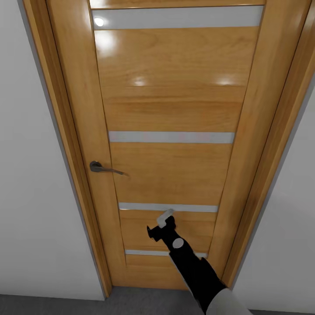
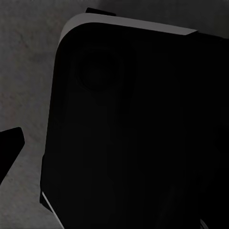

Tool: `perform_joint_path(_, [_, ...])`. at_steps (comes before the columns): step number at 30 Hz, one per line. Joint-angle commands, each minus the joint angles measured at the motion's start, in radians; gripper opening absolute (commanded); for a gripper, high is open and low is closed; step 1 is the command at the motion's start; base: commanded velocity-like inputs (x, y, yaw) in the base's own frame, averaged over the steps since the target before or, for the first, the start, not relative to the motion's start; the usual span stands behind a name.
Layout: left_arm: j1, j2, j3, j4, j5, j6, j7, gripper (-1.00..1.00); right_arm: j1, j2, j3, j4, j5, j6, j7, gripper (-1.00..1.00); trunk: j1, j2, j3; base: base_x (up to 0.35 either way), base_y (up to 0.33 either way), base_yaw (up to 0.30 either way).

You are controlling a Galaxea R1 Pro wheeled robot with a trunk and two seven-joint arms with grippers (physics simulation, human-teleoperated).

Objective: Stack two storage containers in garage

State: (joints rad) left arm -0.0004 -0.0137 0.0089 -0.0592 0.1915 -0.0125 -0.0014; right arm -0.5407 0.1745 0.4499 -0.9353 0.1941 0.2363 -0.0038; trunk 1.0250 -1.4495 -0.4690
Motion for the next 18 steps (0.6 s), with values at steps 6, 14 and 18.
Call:
perform_joint_path(6, [0.000, -0.003, 0.002, -0.001, 0.006, -0.002, 0.000, 1.00, -0.002, 0.000, 0.132, -0.077, 0.026, -0.006, -0.011, 1.00, 0.000, -0.001, -0.001, 0.000, 0.000, 0.000])
perform_joint_path(14, [-0.001, -0.006, 0.000, -0.002, 0.005, -0.003, 0.000, 1.00, -0.002, 0.000, 0.259, -0.157, 0.028, 0.000, -0.064, 1.00, 0.000, -0.001, -0.001, 0.000, 0.000, 0.000])
perform_joint_path(18, [0.000, -0.006, 0.000, -0.002, 0.005, -0.003, 0.000, 1.00, -0.002, 0.000, 0.259, -0.157, 0.027, 0.000, -0.074, 1.00, 0.000, -0.001, -0.001, 0.000, 0.000, 0.000])
